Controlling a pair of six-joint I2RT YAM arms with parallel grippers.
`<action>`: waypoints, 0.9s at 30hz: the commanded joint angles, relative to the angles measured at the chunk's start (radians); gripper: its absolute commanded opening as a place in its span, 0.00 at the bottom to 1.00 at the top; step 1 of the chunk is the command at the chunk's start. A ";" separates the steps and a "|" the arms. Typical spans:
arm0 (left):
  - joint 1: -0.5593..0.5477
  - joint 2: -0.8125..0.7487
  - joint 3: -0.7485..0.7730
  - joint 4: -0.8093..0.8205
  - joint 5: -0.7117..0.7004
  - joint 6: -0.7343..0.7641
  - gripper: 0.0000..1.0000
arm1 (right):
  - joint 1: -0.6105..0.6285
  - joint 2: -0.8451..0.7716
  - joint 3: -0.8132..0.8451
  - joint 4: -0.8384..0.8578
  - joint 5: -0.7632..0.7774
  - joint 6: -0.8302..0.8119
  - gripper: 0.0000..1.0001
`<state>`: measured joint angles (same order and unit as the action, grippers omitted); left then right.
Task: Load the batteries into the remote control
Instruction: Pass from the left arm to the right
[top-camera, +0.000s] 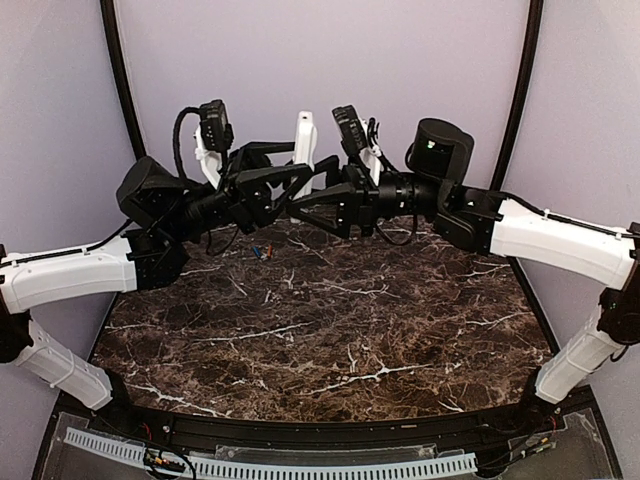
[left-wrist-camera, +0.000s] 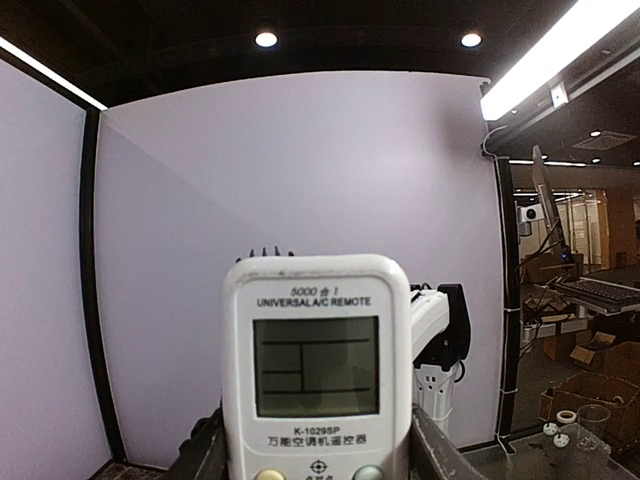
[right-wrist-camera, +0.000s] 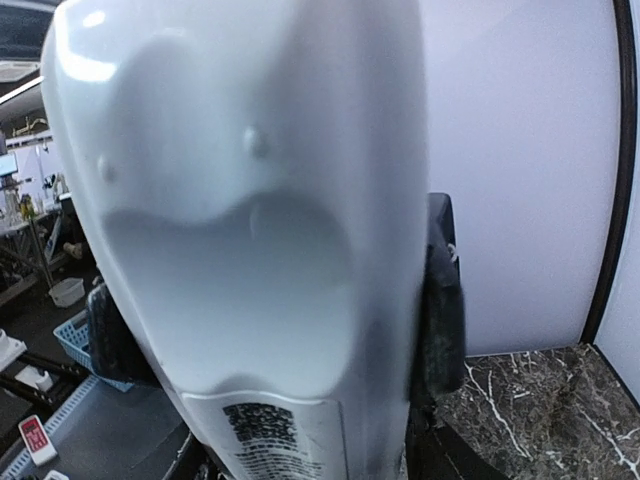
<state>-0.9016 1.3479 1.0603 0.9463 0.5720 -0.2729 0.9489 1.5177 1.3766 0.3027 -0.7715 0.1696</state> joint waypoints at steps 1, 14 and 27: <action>-0.011 -0.010 0.004 0.023 0.025 -0.013 0.00 | 0.017 0.014 0.017 0.009 -0.013 -0.025 0.56; -0.011 -0.028 -0.019 -0.014 0.011 -0.004 0.00 | 0.024 -0.019 0.006 -0.008 0.019 -0.050 0.11; -0.011 -0.146 -0.053 -0.232 -0.116 0.109 0.96 | 0.022 -0.135 -0.047 -0.312 0.286 -0.185 0.00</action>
<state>-0.9127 1.2842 1.0279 0.8227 0.5102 -0.2279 0.9726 1.4254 1.3399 0.1123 -0.6113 0.0410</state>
